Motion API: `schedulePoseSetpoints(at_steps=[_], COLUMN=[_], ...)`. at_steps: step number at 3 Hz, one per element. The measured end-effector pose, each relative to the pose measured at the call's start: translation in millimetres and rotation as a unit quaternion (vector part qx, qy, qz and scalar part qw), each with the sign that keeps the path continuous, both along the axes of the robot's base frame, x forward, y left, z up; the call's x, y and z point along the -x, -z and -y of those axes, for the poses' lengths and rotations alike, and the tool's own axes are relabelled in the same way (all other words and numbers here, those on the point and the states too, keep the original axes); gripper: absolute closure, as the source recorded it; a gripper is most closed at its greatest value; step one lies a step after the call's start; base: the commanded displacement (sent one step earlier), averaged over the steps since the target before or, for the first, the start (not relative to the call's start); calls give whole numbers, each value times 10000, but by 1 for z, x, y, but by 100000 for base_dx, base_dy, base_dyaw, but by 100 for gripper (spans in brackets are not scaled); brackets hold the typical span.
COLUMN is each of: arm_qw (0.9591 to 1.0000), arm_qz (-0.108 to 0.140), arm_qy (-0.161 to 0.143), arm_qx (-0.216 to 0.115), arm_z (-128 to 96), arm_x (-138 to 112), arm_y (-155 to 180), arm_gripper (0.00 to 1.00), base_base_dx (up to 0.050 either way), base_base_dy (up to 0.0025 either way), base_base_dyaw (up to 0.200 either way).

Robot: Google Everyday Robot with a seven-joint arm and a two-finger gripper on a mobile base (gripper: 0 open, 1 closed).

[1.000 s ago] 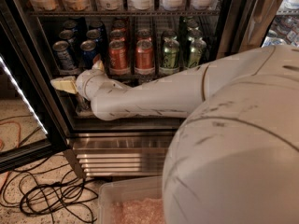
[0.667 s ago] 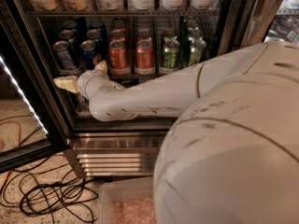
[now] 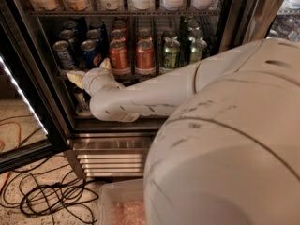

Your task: Pick pepsi can from middle shelf of fridge

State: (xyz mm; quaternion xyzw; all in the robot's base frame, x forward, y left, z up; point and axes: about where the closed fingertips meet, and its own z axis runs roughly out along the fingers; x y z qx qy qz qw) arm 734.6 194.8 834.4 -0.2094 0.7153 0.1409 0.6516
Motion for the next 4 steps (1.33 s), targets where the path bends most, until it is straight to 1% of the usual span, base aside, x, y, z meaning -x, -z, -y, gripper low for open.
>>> schedulePoseSetpoints(at_steps=[1,2,3,4], arm_qw=[9997,9993,9989,9987], arm_qz=[167,272,323,359], arm_qy=[176,267,320,337], arm_qx=[22,54,101,153], arm_z=[7,12,12,10], arm_x=[-11,-18,-25,-33], arm_y=[-7,-11,-12,-13], arm_gripper=[13,11,19,19], base_base_dx=[0,0,0,0], base_base_dy=[0,0,0,0], base_base_dyaw=[0,0,0,0])
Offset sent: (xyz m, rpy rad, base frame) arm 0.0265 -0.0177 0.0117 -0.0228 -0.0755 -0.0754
